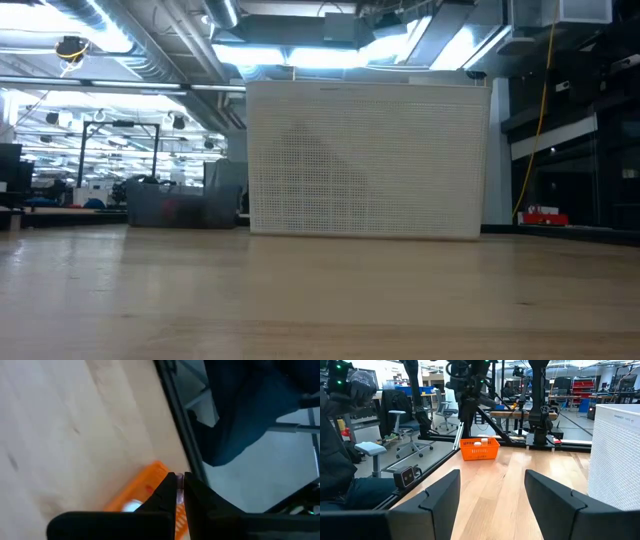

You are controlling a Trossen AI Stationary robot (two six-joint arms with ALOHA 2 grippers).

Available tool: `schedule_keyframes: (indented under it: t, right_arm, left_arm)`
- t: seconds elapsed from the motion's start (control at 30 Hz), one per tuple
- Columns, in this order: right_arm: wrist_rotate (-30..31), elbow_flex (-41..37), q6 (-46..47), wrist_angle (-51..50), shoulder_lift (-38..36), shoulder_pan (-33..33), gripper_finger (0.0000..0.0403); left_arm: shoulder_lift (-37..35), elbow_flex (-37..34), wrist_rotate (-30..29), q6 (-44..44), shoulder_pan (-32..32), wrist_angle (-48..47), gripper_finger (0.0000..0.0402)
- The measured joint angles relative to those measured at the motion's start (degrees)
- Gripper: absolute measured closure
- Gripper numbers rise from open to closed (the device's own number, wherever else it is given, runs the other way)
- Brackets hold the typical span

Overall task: Pick & Place Medicine items
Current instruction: Put the pink capsule into the orange bin

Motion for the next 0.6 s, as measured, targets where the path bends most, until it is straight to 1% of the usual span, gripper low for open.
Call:
schedule_keyframes:
  t: [0.17,0.3,0.43,0.6]
  right_arm:
    - [0.02,0.00,0.00,0.00,0.00,0.00,0.0179]
    - [0.04,0.00,0.00,0.01,0.00,0.00,0.0179]
    - [0.16,0.00,0.00,0.01,0.00,0.00,0.0179]
    - [0.20,0.00,0.00,-0.01,-0.01,0.00,0.0179]
  left_arm:
    - [1.71,0.00,-2.83,-7.84,-6.32,-0.01,0.0392]
    - [3.79,0.00,-6.06,-12.05,-10.33,-0.01,0.0392]
    - [7.27,0.00,-8.58,-13.90,-12.87,-0.01,0.0391]
    - [11.88,0.00,-9.11,-14.18,-14.28,-0.03,0.0392]
